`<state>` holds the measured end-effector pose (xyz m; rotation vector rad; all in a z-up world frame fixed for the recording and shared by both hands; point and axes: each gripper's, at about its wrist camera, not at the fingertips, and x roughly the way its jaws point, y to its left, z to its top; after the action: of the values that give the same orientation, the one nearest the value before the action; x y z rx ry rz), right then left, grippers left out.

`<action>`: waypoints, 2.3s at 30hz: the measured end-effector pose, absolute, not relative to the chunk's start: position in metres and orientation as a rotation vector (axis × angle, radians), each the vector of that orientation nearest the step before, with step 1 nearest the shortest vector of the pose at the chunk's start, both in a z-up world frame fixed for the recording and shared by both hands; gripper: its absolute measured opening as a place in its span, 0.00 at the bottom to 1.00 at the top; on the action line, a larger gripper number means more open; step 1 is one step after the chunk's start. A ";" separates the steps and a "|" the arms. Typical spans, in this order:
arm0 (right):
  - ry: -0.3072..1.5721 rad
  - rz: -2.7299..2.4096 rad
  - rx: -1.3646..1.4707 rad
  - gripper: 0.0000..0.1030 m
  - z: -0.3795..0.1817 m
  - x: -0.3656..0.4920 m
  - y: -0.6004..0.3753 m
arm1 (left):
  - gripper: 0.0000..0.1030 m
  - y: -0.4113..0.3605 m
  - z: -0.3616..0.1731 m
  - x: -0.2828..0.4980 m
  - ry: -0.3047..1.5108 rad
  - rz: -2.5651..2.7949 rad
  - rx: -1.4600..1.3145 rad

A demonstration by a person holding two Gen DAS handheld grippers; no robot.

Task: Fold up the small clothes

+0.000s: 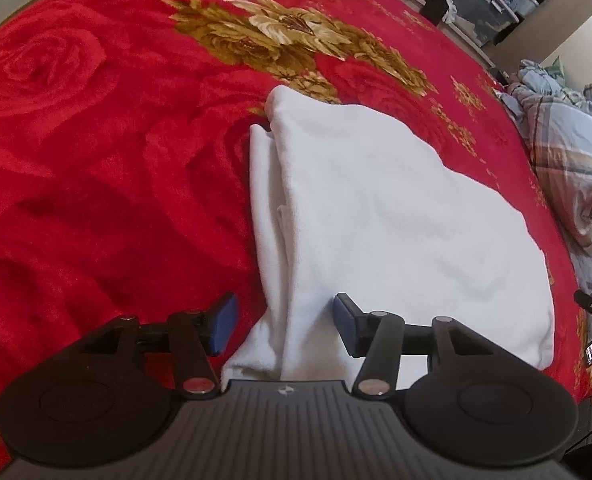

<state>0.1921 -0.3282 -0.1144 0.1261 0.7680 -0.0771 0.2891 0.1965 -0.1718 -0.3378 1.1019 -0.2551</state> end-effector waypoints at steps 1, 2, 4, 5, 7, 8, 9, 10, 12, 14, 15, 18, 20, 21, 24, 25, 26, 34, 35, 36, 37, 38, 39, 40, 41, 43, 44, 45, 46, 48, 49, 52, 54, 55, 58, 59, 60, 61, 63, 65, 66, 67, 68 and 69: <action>0.765 -0.085 0.124 0.67 -0.114 0.192 -0.329 | 0.56 0.195 -0.172 0.290 1.099 -0.256 -0.338; 0.764 -0.090 0.124 0.67 -0.114 0.192 -0.329 | 0.56 0.192 -0.173 0.290 1.094 -0.259 -0.333; 0.761 -0.101 0.129 0.67 -0.114 0.193 -0.330 | 0.56 0.186 -0.172 0.290 1.083 -0.269 -0.315; 0.760 -0.104 0.132 0.67 -0.114 0.193 -0.330 | 0.54 0.182 -0.172 0.290 1.078 -0.278 -0.306; 0.757 -0.106 0.141 0.68 -0.113 0.194 -0.330 | 0.40 0.176 -0.172 0.289 1.069 -0.291 -0.278; 0.755 -0.106 0.144 0.68 -0.112 0.194 -0.329 | 0.29 0.174 -0.171 0.288 1.063 -0.290 -0.260; 0.754 -0.106 0.147 0.68 -0.112 0.195 -0.328 | 0.18 0.174 -0.169 0.288 1.056 -0.289 -0.253; 0.752 -0.105 0.150 0.68 -0.111 0.196 -0.327 | 0.17 0.176 -0.168 0.288 1.050 -0.296 -0.265; 0.749 -0.103 0.153 0.68 -0.111 0.197 -0.325 | 0.14 0.180 -0.163 0.286 1.032 -0.311 -0.285; 0.747 -0.099 0.154 0.68 -0.110 0.199 -0.321 | 0.13 0.183 -0.156 0.283 1.007 -0.330 -0.283; 0.746 -0.098 0.153 0.68 -0.110 0.200 -0.320 | 0.13 0.184 -0.152 0.281 0.990 -0.342 -0.281; 0.744 -0.096 0.154 0.68 -0.109 0.203 -0.314 | 0.12 0.194 -0.136 0.275 0.938 -0.361 -0.292; 0.742 -0.096 0.156 0.68 -0.109 0.205 -0.312 | 0.12 0.204 -0.127 0.270 0.915 -0.353 -0.299; 0.741 -0.097 0.158 0.68 -0.109 0.207 -0.310 | 0.12 0.212 -0.122 0.267 0.902 -0.330 -0.296; 0.737 -0.096 0.169 0.68 -0.108 0.210 -0.304 | 0.11 0.241 -0.111 0.261 0.886 -0.226 -0.302; 0.734 -0.094 0.168 0.68 -0.108 0.211 -0.302 | 0.11 0.250 -0.108 0.258 0.880 -0.182 -0.285; 0.731 -0.092 0.166 0.68 -0.107 0.212 -0.300 | 0.11 0.256 -0.105 0.254 0.879 -0.128 -0.226; 0.728 -0.072 0.134 0.67 -0.106 0.217 -0.289 | 0.11 0.237 -0.097 0.247 0.876 -0.184 -0.193; 0.724 -0.072 0.137 0.67 -0.105 0.217 -0.289 | 0.11 0.233 -0.090 0.248 0.854 -0.248 -0.283; 0.719 -0.071 0.143 0.67 -0.104 0.216 -0.290 | 0.11 0.225 -0.086 0.249 0.833 -0.302 -0.339; 0.713 -0.069 0.149 0.67 -0.103 0.216 -0.291 | 0.11 0.214 -0.082 0.250 0.819 -0.353 -0.375; 0.705 -0.068 0.152 0.67 -0.101 0.215 -0.292 | 0.11 0.202 -0.078 0.253 0.811 -0.399 -0.399; 0.700 -0.069 0.153 0.67 -0.100 0.213 -0.293 | 0.11 0.183 -0.075 0.256 0.805 -0.466 -0.427; 0.692 -0.069 0.156 0.67 -0.099 0.212 -0.295 | 0.11 0.164 -0.073 0.259 0.806 -0.524 -0.449; 0.688 -0.070 0.161 0.67 -0.099 0.211 -0.296 | 0.10 0.143 -0.072 0.262 0.812 -0.580 -0.463; 0.679 -0.072 0.183 0.67 -0.099 0.209 -0.300 | 0.10 0.096 -0.072 0.265 0.829 -0.665 -0.450; 0.672 -0.076 0.196 0.67 -0.098 0.207 -0.302 | 0.11 0.074 -0.072 0.266 0.828 -0.700 -0.439; 0.665 -0.079 0.209 0.67 -0.098 0.206 -0.304 | 0.12 0.049 -0.073 0.267 0.825 -0.744 -0.430; 0.658 -0.078 0.224 0.67 -0.097 0.206 -0.305 | 0.12 0.029 -0.073 0.267 0.828 -0.784 -0.418; 0.647 -0.071 0.250 0.67 -0.096 0.204 -0.307 | 0.20 -0.001 -0.072 0.269 0.847 -0.874 -0.404; 0.643 -0.062 0.259 0.67 -0.095 0.205 -0.306 | 0.23 -0.003 -0.071 0.270 0.834 -0.895 -0.413; 0.644 -0.015 0.302 0.66 -0.096 0.207 -0.302 | 0.27 0.020 -0.070 0.271 0.775 -0.822 -0.419; 0.663 0.026 0.338 0.62 -0.099 0.212 -0.297 | 0.27 0.049 -0.073 0.277 0.777 -0.741 -0.419; 0.677 0.045 0.356 0.62 -0.101 0.214 -0.295 | 0.27 0.061 -0.075 0.278 0.789 -0.708 -0.422; 0.757 0.115 0.422 0.62 -0.113 0.227 -0.281 | 0.27 0.086 -0.086 0.276 0.869 -0.640 -0.359; 0.777 0.136 0.438 0.62 -0.116 0.230 -0.275 | 0.27 0.089 -0.091 0.274 0.895 -0.643 -0.329; 0.800 0.159 0.445 0.61 -0.121 0.234 -0.268 | 0.27 0.092 -0.095 0.270 0.914 -0.652 -0.296; 0.826 0.174 0.437 0.60 -0.126 0.240 -0.260 | 0.27 0.089 -0.098 0.265 0.925 -0.658 -0.267; 0.862 0.170 0.418 0.60 -0.134 0.247 -0.247 | 0.27 0.086 -0.105 0.257 0.946 -0.669 -0.210; 0.917 0.147 0.396 0.60 -0.144 0.257 -0.238 | 0.27 0.082 -0.113 0.250 0.964 -0.685 -0.179; 0.935 0.129 0.397 0.58 -0.148 0.261 -0.236 | 0.27 0.081 -0.115 0.246 0.971 -0.694 -0.166; 0.947 0.119 0.408 0.52 -0.152 0.264 -0.234 | 0.27 0.078 -0.119 0.242 0.981 -0.705 -0.147; 0.944 0.128 0.410 0.28 -0.152 0.265 -0.233 | 0.30 0.080 -0.122 0.236 0.988 -0.712 -0.125; 0.930 0.142 0.404 0.09 -0.150 0.266 -0.231 | 0.31 0.075 -0.128 0.235 0.993 -0.717 -0.090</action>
<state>0.2657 -0.2314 -0.1503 0.4038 0.9301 0.1418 0.2353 0.0753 -0.1277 -0.0900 0.9929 -0.7175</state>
